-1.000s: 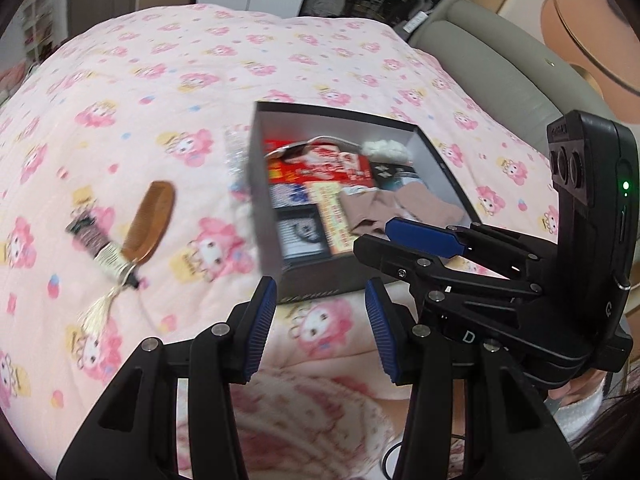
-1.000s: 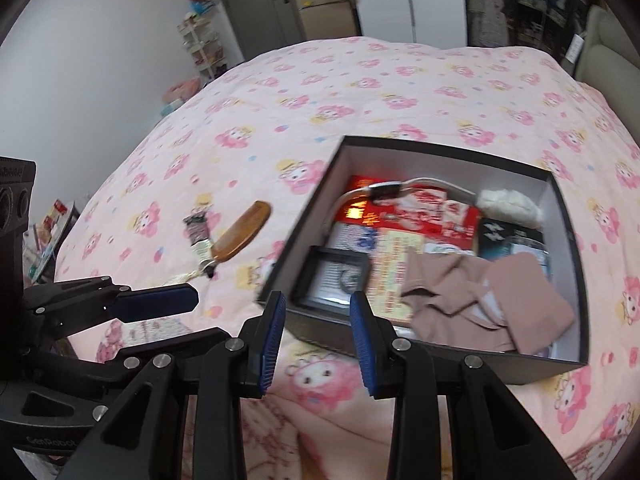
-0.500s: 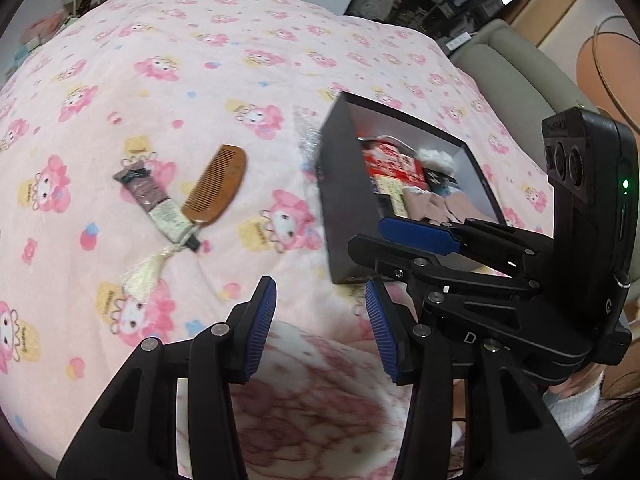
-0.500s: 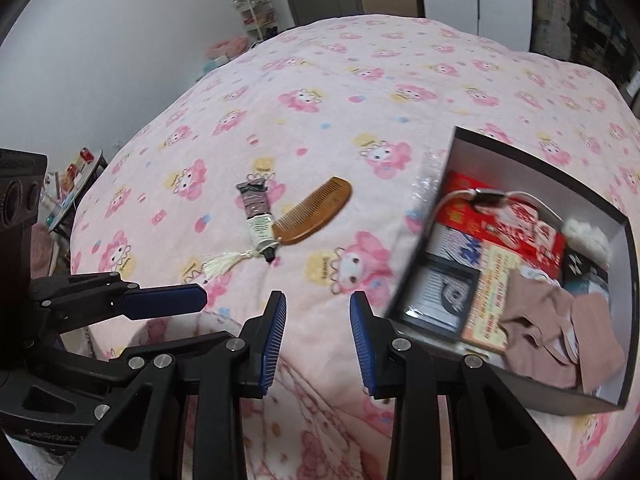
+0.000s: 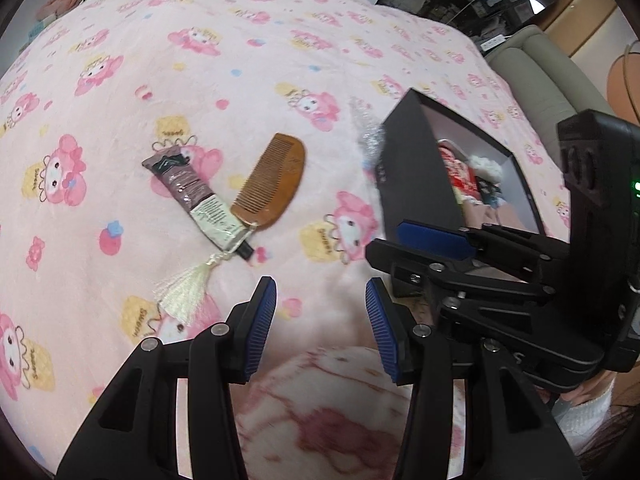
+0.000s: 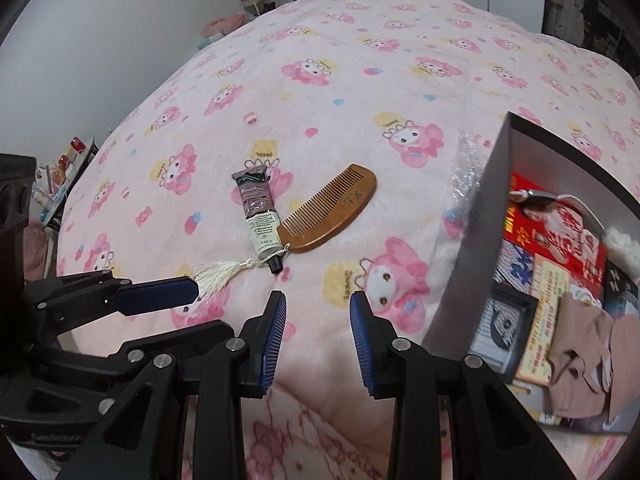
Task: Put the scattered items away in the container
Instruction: 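Move the left gripper out of the box toward the brown tube, then close the left gripper on the brown hand-cream tube beside the comb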
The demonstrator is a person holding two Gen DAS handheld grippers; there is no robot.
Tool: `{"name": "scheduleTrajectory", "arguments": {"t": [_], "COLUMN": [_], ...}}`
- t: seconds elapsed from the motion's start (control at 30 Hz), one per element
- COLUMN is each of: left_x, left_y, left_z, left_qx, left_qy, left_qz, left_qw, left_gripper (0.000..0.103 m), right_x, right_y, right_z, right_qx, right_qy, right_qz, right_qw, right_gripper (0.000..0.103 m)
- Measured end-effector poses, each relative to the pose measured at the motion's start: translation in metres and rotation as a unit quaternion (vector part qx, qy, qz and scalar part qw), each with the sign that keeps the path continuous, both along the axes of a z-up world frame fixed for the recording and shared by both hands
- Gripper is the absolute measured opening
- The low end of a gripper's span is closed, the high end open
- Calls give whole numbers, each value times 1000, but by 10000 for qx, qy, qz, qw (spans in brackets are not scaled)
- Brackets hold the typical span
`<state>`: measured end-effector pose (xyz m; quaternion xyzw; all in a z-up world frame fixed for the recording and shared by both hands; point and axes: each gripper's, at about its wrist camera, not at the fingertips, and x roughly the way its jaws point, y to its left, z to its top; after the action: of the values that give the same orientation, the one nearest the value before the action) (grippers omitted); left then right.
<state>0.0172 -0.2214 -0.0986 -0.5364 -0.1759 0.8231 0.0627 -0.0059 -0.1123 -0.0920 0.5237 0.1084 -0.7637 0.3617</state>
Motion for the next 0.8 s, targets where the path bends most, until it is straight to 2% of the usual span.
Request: {"name": "scheduleTrajectory", "arguments": {"t": [0.2, 0.4, 0.53, 0.7, 0.77, 0.8], "left_x": [-17, -30, -41, -60, -64, -67], "left_y": [-15, -39, -64, -89, -91, -91], "left_z": [-17, -39, -62, -98, -110, -113], "left_qx": [-33, -58, 295, 1035, 1253, 1349], "left_qy": [-88, -242, -374, -628, -696, -693], "left_qz": [53, 395, 774, 1104, 1113, 1094], "left_qw": [9999, 9989, 9959, 9865, 9834, 9824], "left_gripper": [48, 48, 48, 48, 48, 48], "right_x": [-17, -28, -30, -32, -35, -37], "right_y": [-13, -31, -45, -65, -73, -78], "right_z": [-16, -36, -54, -77, -88, -94], "right_qx": [10, 1, 84, 50, 54, 98], "right_qy": [-213, -554, -773, -1226, -1425, -1514], "right_qz": [-78, -108, 27, 330, 418, 444], "right_qw": [9997, 9984, 9970, 9919, 9889, 9874], "right_gripper": [30, 30, 30, 31, 40, 40]}}
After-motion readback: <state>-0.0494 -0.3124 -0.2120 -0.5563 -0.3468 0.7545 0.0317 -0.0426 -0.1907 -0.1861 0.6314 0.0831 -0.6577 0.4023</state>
